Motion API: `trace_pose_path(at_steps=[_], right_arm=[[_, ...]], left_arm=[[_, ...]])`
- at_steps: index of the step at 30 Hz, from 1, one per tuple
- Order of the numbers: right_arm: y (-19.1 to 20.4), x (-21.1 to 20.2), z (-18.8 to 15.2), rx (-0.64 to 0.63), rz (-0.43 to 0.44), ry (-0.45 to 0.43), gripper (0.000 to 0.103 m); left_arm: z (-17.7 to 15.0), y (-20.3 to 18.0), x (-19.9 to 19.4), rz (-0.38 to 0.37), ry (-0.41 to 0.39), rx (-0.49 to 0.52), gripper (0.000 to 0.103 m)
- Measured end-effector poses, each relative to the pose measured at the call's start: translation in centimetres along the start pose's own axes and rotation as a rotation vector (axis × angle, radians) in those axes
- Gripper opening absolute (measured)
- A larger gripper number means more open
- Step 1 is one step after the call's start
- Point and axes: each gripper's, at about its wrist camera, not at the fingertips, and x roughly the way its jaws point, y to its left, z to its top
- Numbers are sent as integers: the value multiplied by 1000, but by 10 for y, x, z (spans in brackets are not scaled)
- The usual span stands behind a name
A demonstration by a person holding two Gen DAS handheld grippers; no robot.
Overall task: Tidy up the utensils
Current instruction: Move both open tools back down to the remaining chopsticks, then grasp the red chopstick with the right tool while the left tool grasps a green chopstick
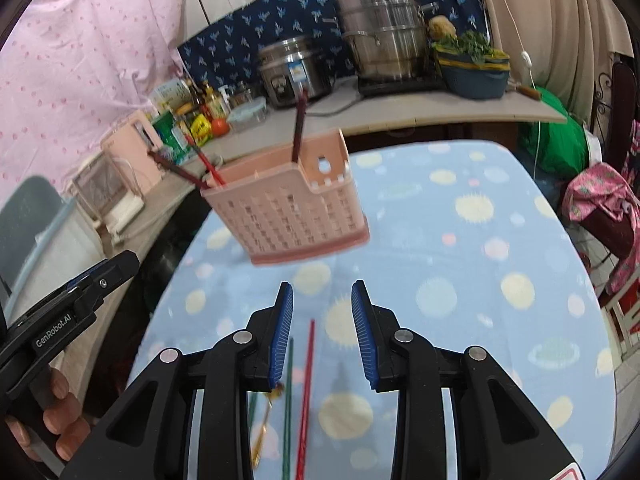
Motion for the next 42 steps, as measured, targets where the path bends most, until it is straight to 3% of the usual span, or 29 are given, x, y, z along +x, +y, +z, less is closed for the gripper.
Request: trace_pose_path(at_steps=[9,18,42], right_arm=[[-3,13,-71,-27,-31,139,30],[10,22,-117,-64,-26,219,30],[29,35,-140,-164,-57,242,28]], left_arm=[[-71,9,18,17,166,-5,46],[-115,13,22,30,257,1,47],[-146,2,24,6,331,41,48]])
